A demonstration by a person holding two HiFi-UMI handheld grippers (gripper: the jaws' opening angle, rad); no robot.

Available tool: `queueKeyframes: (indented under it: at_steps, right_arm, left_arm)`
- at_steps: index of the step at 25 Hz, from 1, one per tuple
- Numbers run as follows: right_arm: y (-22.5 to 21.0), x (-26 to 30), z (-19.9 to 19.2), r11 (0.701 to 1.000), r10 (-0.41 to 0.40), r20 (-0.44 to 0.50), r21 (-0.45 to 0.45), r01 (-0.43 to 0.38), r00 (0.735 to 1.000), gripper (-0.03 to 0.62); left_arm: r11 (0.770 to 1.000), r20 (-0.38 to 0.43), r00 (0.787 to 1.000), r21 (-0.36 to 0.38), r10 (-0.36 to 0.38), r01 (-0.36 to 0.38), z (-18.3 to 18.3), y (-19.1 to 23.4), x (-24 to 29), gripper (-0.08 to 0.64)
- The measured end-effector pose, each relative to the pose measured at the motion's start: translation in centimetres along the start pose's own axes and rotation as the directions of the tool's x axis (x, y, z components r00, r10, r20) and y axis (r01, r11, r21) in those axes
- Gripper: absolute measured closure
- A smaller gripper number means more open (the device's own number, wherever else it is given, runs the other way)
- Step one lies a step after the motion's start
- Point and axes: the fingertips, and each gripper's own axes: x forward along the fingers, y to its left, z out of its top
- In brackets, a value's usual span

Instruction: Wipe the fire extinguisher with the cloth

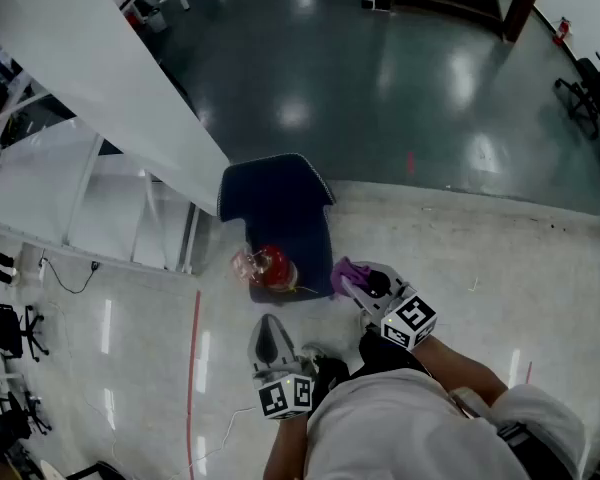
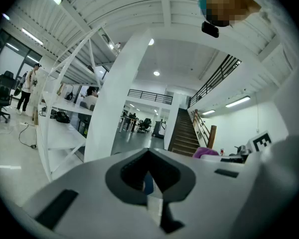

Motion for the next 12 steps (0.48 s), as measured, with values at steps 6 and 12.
queueKeyframes:
  at_steps: [6, 12]
  right_arm:
    - [-0.1, 1.9, -0.7, 1.000, 0.023, -0.003, -0.004, -0.023, 1.000, 0.514]
    - [-1.6, 3.4, -3.3, 1.000, 0.006, -0.034, 0.022, -0.005, 0.999, 0.514]
  left_arm:
    - [1.000, -0.007, 1.000, 0.004, -0.003, 0.003, -0.8, 0.6, 1.0, 0.555]
    - [1.000, -0.014, 1.000, 0.000, 0.018, -0.018, -1.9, 1.2, 2.0, 0.555]
